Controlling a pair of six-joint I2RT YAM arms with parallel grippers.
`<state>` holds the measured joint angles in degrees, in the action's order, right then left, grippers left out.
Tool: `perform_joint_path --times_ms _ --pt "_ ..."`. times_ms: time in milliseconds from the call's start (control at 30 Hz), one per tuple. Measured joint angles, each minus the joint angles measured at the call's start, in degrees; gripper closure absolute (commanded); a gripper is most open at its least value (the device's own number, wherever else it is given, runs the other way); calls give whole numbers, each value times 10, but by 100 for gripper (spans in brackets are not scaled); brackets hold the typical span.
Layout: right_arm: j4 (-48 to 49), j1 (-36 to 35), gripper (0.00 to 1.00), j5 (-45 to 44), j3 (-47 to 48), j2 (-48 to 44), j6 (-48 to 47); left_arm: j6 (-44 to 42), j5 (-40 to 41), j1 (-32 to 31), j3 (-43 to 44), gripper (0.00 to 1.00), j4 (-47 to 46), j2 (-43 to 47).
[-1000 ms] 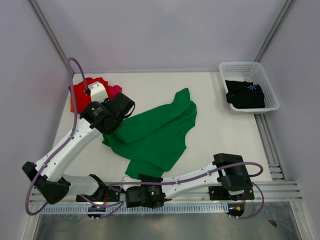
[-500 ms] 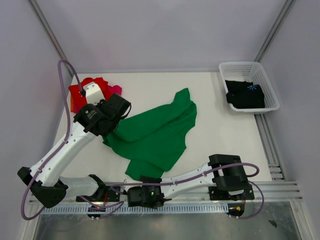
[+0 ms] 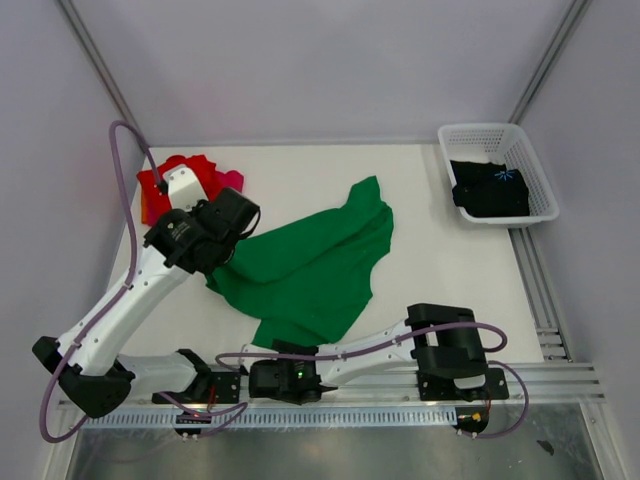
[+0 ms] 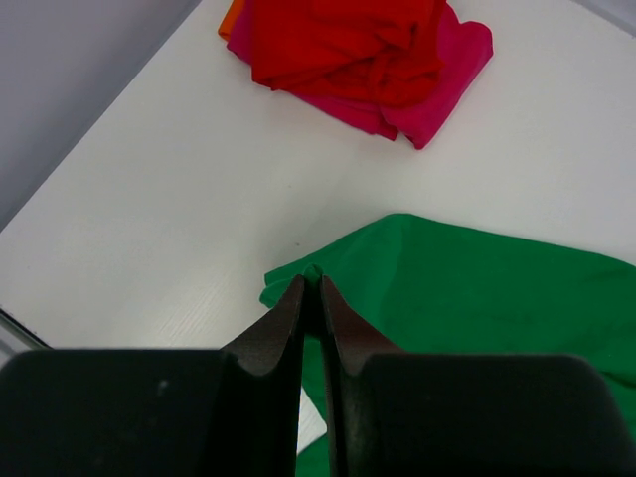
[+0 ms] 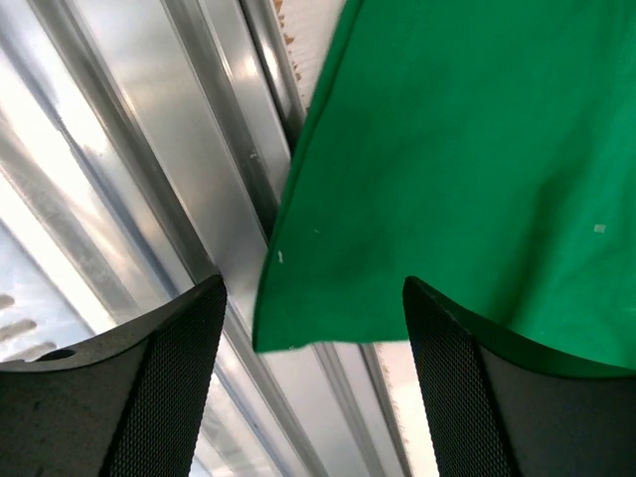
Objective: Fold and stack the t-shirts
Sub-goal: Flatten out the tshirt
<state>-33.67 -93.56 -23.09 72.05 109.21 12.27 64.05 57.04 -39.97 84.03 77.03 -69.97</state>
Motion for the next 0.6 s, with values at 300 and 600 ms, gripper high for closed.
perform_joint_path --times_ms 300,600 --pt "26 10 28 9 -15 5 -5 -3 10 0 0 89 0 0" --pt "25 18 34 17 -17 5 18 -5 6 0 0 89 0 0"
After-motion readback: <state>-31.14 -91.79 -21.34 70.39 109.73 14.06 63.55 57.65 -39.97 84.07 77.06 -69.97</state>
